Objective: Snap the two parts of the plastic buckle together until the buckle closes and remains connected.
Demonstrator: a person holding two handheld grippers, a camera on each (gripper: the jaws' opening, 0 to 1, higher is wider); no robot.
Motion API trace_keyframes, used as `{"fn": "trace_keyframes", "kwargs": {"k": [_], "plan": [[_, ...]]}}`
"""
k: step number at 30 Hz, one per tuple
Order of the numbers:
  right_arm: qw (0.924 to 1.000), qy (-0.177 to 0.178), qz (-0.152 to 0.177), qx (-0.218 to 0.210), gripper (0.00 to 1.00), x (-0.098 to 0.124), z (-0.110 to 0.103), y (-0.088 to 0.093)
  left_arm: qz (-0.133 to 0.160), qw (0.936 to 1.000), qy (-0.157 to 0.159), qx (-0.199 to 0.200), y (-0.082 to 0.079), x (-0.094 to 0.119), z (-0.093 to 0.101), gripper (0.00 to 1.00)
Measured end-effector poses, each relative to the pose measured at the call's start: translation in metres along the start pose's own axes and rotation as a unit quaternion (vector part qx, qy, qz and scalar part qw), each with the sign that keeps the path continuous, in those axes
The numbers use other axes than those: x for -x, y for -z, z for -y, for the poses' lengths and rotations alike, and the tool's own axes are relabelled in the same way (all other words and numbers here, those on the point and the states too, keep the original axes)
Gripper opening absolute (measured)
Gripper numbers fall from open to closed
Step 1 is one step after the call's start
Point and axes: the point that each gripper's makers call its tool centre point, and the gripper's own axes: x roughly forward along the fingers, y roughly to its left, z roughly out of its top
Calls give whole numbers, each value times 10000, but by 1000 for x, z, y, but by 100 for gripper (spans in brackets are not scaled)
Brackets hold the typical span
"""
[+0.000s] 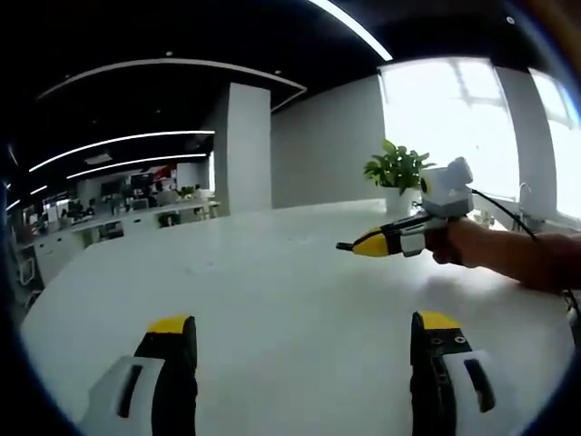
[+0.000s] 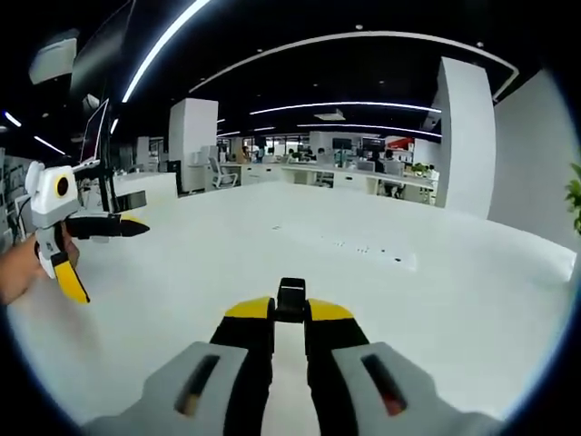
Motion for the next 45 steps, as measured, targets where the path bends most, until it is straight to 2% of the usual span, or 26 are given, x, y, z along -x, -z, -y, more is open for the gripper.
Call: {"fn": "trace_keyframes", "kwargs": {"k": [10, 20, 25, 31, 35, 45], "plan": [[10000, 8, -26, -12, 11, -10, 0, -2, -18, 10000, 20, 18, -1, -4, -10, 100], [10000, 33, -24, 0, 11, -20, -2, -4, -35, 10000, 32, -41, -2, -5, -9, 100], [9998, 56, -122, 110, 11, -25, 4, 3, -63, 9999, 44, -66, -1, -4, -6, 100], [9999, 72, -96, 60, 11, -34, 10, -1, -94, 9999, 65, -116, 1, -5, -3, 100], [9999, 45, -118, 56, 11, -45, 9, -2, -119, 9998, 69, -143, 1, -6, -4, 100], [9999, -3, -88, 63, 11, -56, 6, -7, -139, 9998, 43, -141, 2, -5, -4, 100]]}}
